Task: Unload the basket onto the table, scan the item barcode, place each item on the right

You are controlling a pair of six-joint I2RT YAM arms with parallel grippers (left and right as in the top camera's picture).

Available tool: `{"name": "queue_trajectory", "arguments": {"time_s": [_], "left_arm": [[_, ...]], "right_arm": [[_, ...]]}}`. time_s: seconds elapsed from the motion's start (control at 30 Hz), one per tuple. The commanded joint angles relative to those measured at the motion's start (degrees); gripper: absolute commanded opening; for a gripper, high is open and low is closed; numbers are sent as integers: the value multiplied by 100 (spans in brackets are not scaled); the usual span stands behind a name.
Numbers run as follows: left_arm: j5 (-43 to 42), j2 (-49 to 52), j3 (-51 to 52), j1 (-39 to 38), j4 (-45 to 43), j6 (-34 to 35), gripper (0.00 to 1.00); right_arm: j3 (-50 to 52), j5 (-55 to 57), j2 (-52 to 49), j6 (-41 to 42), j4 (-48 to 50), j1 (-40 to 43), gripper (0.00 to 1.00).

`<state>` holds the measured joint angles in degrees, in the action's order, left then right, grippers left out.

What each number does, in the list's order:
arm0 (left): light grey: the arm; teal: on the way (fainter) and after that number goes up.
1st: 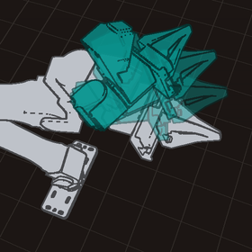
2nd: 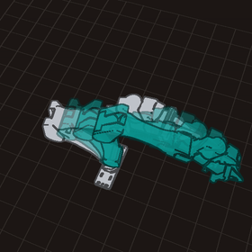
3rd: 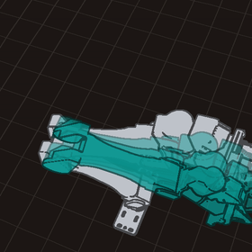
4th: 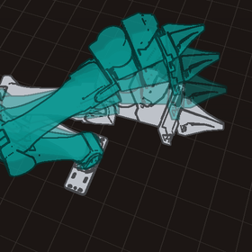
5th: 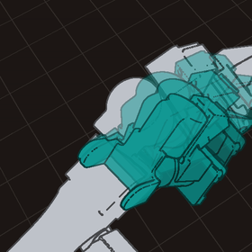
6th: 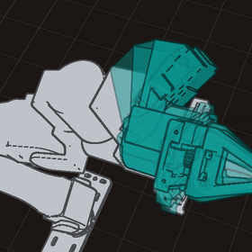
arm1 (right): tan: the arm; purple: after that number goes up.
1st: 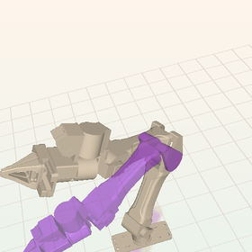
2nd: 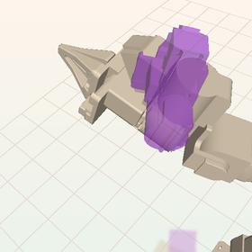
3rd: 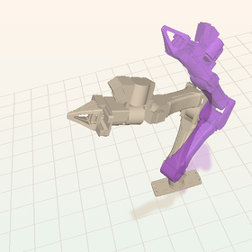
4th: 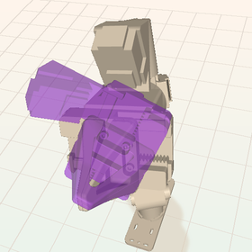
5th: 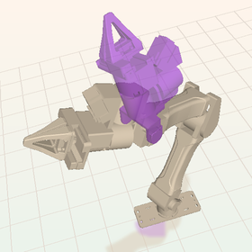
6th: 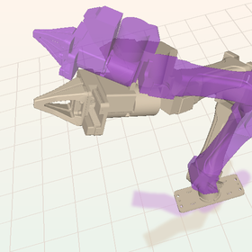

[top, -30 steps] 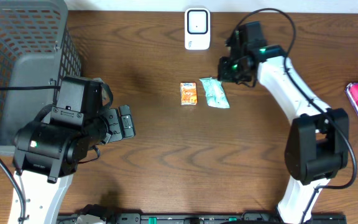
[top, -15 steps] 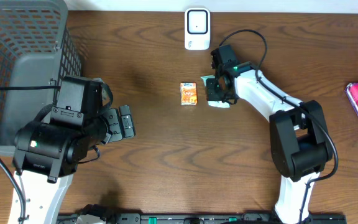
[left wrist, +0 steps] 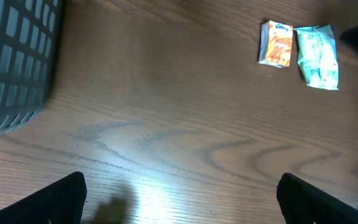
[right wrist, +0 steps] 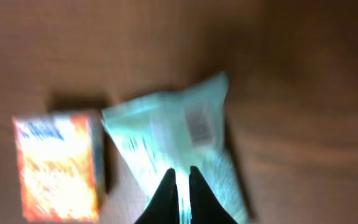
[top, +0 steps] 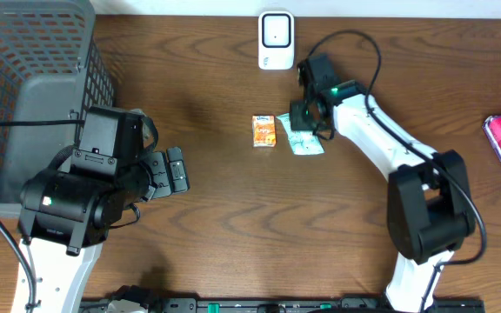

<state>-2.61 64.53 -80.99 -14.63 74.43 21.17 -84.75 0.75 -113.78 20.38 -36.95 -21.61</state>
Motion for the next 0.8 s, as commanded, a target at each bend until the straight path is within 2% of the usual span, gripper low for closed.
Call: {"name": "queue_trajectory", "arguments": {"time_s": [0.0, 0.4, 0.63, 0.77], "left_arm": [[74, 20, -22, 22, 11, 33, 98], [72, 20, -22, 22, 11, 35, 98], [74, 20, -22, 22, 11, 35, 98], [74, 20, -22, 22, 11, 35, 98]], "right_arm": [[-133, 667, 127, 15, 151, -20, 3], [-129, 173, -614, 20, 76, -166, 1], [-164, 195, -595, 20, -31, -160, 1], [-415, 177, -321, 26, -448, -57, 1]]}}
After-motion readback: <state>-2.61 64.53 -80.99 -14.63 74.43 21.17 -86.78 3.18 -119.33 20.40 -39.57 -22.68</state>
